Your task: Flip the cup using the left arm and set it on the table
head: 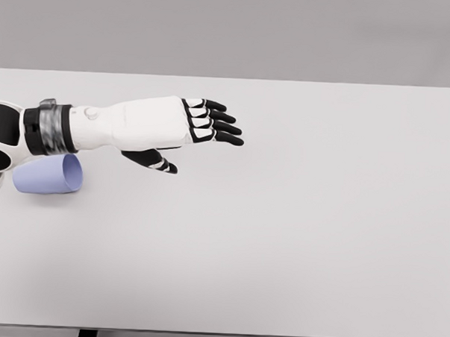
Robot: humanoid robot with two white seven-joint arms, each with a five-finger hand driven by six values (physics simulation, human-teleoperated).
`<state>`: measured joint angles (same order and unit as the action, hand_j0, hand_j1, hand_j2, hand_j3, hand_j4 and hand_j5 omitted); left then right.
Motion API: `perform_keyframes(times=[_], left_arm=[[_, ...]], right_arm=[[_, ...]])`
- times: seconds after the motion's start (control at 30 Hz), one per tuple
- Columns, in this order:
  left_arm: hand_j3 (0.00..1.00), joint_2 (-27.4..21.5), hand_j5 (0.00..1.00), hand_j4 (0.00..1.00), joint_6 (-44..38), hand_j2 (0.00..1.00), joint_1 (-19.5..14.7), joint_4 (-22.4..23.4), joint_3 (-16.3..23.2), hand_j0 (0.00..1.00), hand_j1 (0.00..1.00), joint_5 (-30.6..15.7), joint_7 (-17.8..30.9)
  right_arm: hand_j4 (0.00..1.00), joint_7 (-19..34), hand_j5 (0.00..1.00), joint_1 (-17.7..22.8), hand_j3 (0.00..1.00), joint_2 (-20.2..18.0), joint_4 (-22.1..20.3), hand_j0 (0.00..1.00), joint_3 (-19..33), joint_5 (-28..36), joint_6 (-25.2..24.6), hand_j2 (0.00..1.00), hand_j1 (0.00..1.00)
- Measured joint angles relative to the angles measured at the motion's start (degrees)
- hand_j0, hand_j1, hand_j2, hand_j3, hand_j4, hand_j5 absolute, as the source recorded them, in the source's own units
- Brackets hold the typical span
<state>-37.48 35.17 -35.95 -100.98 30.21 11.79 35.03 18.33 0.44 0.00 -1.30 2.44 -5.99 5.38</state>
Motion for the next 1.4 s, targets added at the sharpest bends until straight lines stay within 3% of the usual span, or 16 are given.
perform_keyframes(times=[0.2,0.37,0.43,0.5,0.6,0.67,0.73,0.8,0.93,1.17,1.2,1.27,1.4], left_arm=[[1.0,-1.6,1.0,1.0,0.0,1.0,-0.8,0.0,-1.4,1.0,1.0,0.0,0.0],[1.0,-7.2,1.0,1.0,0.0,1.0,-0.4,0.5,-8.7,1.0,1.0,-1.5,0.0],[1.0,-15.8,1.0,1.0,0.0,1.0,-0.5,0.9,-8.4,1.0,1.0,-8.0,-3.2],[1.0,-27.4,1.0,1.0,0.0,1.0,-0.5,0.6,-5.6,1.0,1.0,-15.1,-12.3],[1.0,-43.4,1.0,1.0,0.0,1.0,-0.5,0.1,-3.6,1.0,1.0,-20.3,-20.8],[1.0,-49.9,1.0,1.0,-0.1,1.0,0.4,0.0,-3.1,1.0,1.0,-22.1,-25.1],[1.0,-53.4,1.0,1.0,-0.1,1.0,4.5,-0.1,-2.7,1.0,1.0,-23.5,-28.1],[1.0,-55.3,1.0,1.0,-0.1,1.0,5.6,-0.2,-2.5,1.0,1.0,-23.8,-29.0],[1.0,-57.9,1.0,1.0,-0.1,1.0,8.9,-0.2,-2.5,1.0,1.0,-27.2,-25.1],[1.0,-60.1,1.0,1.0,-0.1,1.0,8.3,-0.2,-2.1,1.0,1.0,-30.6,-20.4],[1.0,-59.5,1.0,1.0,0.0,1.0,5.5,-0.2,-1.0,1.0,1.0,-30.6,-20.1],[1.0,-57.6,1.0,1.0,-0.2,1.0,-4.5,-0.2,4.3,1.0,1.0,-31.4,-18.2],[1.0,-52.1,1.0,1.0,0.0,1.0,-8.5,-0.2,15.1,1.0,1.0,-31.0,-12.4]], right_arm=[[1.0,-0.2,1.0,0.0,1.0,0.0,0.1,1.0,0.1,0.0,0.0,1.0,1.0],[1.0,-0.2,1.0,0.0,1.0,0.0,0.1,1.0,0.1,0.0,0.0,1.0,1.0],[1.0,-0.2,1.0,0.0,1.0,0.0,0.1,1.0,0.1,0.0,0.0,1.0,1.0],[1.0,-0.2,1.0,0.0,1.0,0.0,0.1,1.0,0.1,0.0,0.0,1.0,1.0],[1.0,-0.2,1.0,0.0,1.0,0.0,0.1,1.0,0.1,0.0,0.0,1.0,1.0],[1.0,-0.2,1.0,0.0,1.0,0.0,0.1,1.0,0.1,0.0,0.0,1.0,1.0],[1.0,-0.2,1.0,0.0,1.0,0.0,0.1,1.0,0.1,0.0,0.0,1.0,1.0],[1.0,-0.2,1.0,0.0,1.0,0.0,0.1,1.0,0.1,0.0,0.0,1.0,1.0],[1.0,-0.2,1.0,0.0,1.0,0.0,0.1,1.0,0.1,0.0,0.0,1.0,1.0],[1.0,-0.2,1.0,0.0,1.0,0.0,0.1,1.0,0.1,0.0,0.0,1.0,1.0],[1.0,-0.2,1.0,0.0,1.0,0.0,0.1,1.0,0.1,0.0,0.0,1.0,1.0],[1.0,-0.2,1.0,0.0,1.0,0.0,0.1,1.0,0.1,0.0,0.0,1.0,1.0],[1.0,-0.2,1.0,0.0,1.0,0.0,0.1,1.0,0.1,0.0,0.0,1.0,1.0]])
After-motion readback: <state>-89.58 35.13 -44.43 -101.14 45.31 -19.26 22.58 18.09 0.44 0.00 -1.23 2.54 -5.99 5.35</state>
